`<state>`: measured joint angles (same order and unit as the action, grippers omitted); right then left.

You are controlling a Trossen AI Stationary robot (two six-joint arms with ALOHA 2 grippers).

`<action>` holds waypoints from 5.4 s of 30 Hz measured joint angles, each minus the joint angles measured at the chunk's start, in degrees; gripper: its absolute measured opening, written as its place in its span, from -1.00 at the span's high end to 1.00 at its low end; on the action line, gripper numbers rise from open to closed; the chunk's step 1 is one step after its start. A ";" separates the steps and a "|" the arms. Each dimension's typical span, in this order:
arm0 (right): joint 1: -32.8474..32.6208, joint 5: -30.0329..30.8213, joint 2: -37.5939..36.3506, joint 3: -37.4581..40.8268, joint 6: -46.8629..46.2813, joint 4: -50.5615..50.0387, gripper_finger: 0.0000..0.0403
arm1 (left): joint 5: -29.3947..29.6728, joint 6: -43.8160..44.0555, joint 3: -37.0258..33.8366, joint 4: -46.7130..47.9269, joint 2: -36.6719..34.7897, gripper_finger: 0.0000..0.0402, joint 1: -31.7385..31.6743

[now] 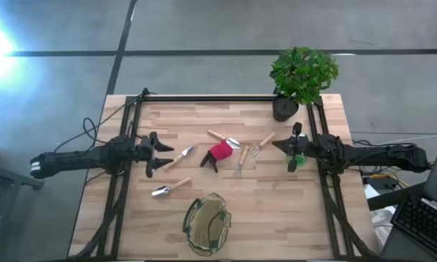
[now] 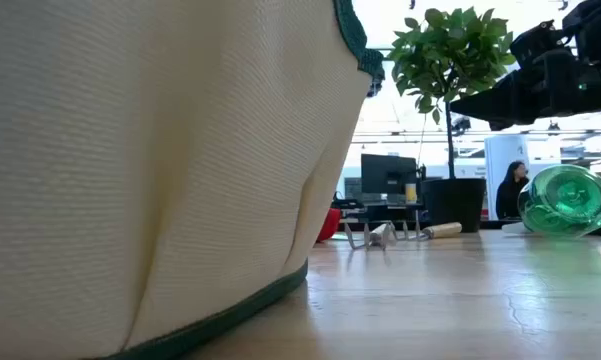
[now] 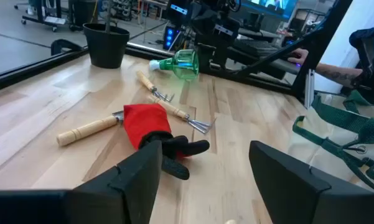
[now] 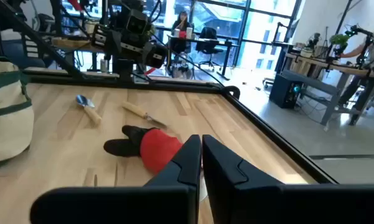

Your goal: Pick & Place Garden tools in Gardening bag

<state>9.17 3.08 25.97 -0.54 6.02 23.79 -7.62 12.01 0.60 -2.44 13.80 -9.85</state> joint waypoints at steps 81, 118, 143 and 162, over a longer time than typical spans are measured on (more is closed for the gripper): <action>-1.30 -34.76 0.44 -9.52 -30.30 23.81 0.96 | 5.13 28.31 -0.07 -2.87 0.58 -0.22 0.65; -5.72 3.07 61.10 -52.29 17.57 -52.24 0.11 | 3.78 15.85 -0.24 -23.47 2.99 -0.22 7.55; -9.80 10.41 83.71 -78.35 24.55 -56.81 0.18 | 4.28 15.37 -0.26 -23.28 3.28 -0.22 7.54; -8.11 26.30 97.80 -85.19 26.74 -54.03 0.21 | 4.24 15.39 -0.26 -23.21 3.28 -0.22 7.54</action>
<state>1.06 29.39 123.76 -85.74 32.77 -30.24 -3.38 27.40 0.34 -25.65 17.08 -2.31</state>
